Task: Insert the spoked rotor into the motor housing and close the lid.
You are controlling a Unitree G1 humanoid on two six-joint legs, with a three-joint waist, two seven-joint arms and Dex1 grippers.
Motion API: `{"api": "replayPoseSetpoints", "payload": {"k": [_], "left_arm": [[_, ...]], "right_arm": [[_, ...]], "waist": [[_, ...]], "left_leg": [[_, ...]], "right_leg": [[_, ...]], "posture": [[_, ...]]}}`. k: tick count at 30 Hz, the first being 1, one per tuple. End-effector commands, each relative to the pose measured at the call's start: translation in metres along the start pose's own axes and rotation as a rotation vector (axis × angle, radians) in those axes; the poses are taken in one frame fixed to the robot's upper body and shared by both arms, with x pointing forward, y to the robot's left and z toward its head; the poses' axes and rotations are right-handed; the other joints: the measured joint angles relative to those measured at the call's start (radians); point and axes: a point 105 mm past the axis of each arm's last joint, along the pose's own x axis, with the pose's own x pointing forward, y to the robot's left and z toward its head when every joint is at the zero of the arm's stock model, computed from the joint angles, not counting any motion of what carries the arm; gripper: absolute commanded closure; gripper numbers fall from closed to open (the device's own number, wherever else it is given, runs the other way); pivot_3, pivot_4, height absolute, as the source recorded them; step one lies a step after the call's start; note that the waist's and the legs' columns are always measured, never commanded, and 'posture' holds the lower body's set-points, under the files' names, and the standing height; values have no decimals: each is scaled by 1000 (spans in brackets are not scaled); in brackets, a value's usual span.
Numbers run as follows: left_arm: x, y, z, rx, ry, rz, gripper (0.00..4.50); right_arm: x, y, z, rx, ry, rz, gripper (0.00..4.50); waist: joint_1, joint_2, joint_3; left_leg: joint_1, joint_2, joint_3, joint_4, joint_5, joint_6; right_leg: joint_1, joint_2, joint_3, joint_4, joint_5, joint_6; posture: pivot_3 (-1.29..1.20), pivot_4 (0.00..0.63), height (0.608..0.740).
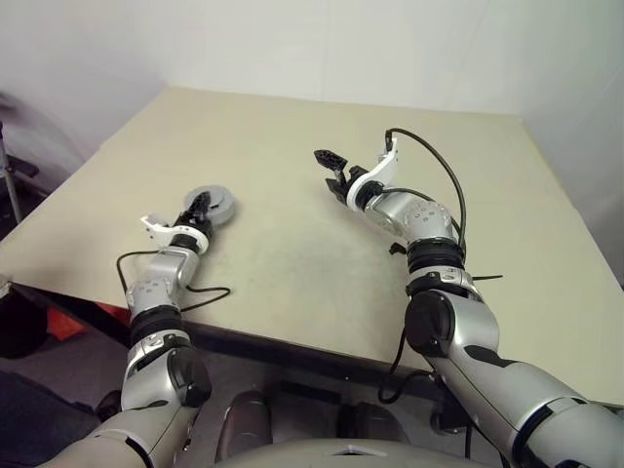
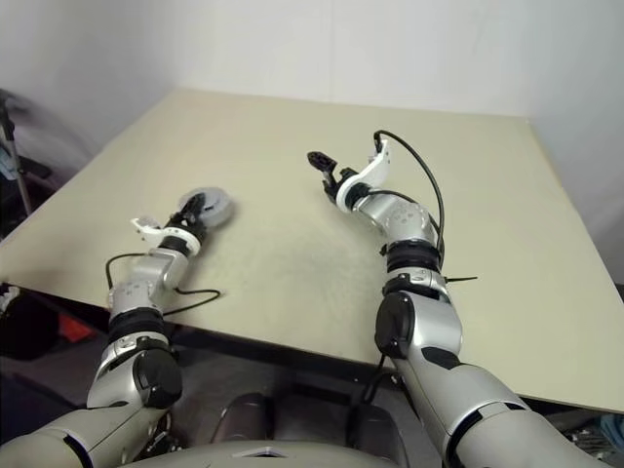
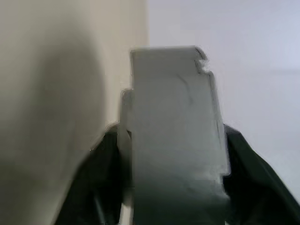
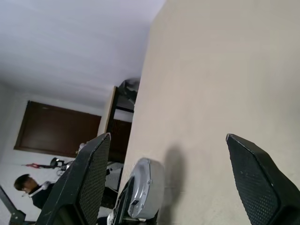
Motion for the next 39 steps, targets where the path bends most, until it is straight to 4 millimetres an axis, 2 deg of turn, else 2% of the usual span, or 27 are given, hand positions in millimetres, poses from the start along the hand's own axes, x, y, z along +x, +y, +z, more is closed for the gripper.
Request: {"api": "replayPoseSetpoints", "payload": {"k": [1, 5, 9, 18, 22, 30, 32, 35, 39], "left_arm": [[-4, -7, 19, 42, -71, 6, 2346], [-4, -7, 18, 48, -81, 25, 2346], [-6, 5, 23, 31, -116, 141, 2346], [-14, 18, 37, -13, -192, 323, 2346], [-31, 32, 39, -50, -219, 467, 2346], [-95, 62, 16, -47, -98, 644, 2346], [-104, 66, 15, -38, -89, 658, 2346], [-105, 65, 20, -20, -100, 648, 2346], [-87, 50, 19, -20, -84, 523, 2346]], "right_arm": [[-1, 9, 6, -8, -18, 32, 53], [1, 10, 2, -10, -7, 29, 53], [2, 9, 2, -6, -10, 25, 53], [4, 7, 0, -1, -7, 11, 53], [5, 6, -2, -4, 1, -2, 53], [8, 4, -7, 0, 10, -10, 53], [8, 3, -7, 1, 12, -13, 53], [8, 3, -6, 0, 12, -14, 53], [10, 6, -6, -5, 14, -7, 53]], "waist": [[-1, 0, 0], [-3, 0, 0], [-4, 0, 0], [-28, 0, 0], [-33, -1, -1], [-50, 0, -6], [-51, 0, -9], [-51, 1, -13], [-51, 2, -13]], "left_leg": [[0, 0, 0, 0, 0, 0], [2, 0, 0, 0, 0, 0], [2, 0, 0, 0, 0, 0], [7, 0, 0, 0, 0, 0], [15, 1, 0, -1, 0, 0], [15, 1, 0, 0, -4, -1], [15, 0, 1, 0, -5, -1], [17, 0, 2, 0, -6, -1], [21, -1, 1, 0, -6, -1]], "right_leg": [[0, 0, 0, 0, 0, 0], [1, 0, 0, 1, 0, 0], [1, 0, 0, 0, 0, 0], [6, 0, 0, 1, 0, -1], [15, 0, 2, 0, -3, -4], [16, 0, 3, -1, -5, -3], [16, 0, 3, -1, -6, -2], [19, 0, 3, -2, -11, 5], [22, 0, 3, -2, -11, 6]], "posture": [[0, 0, 740], [0, 0, 740], [0, 0, 740], [0, 0, 740], [0, 0, 740], [0, 0, 740], [0, 0, 740], [0, 0, 740], [0, 0, 740]]}}
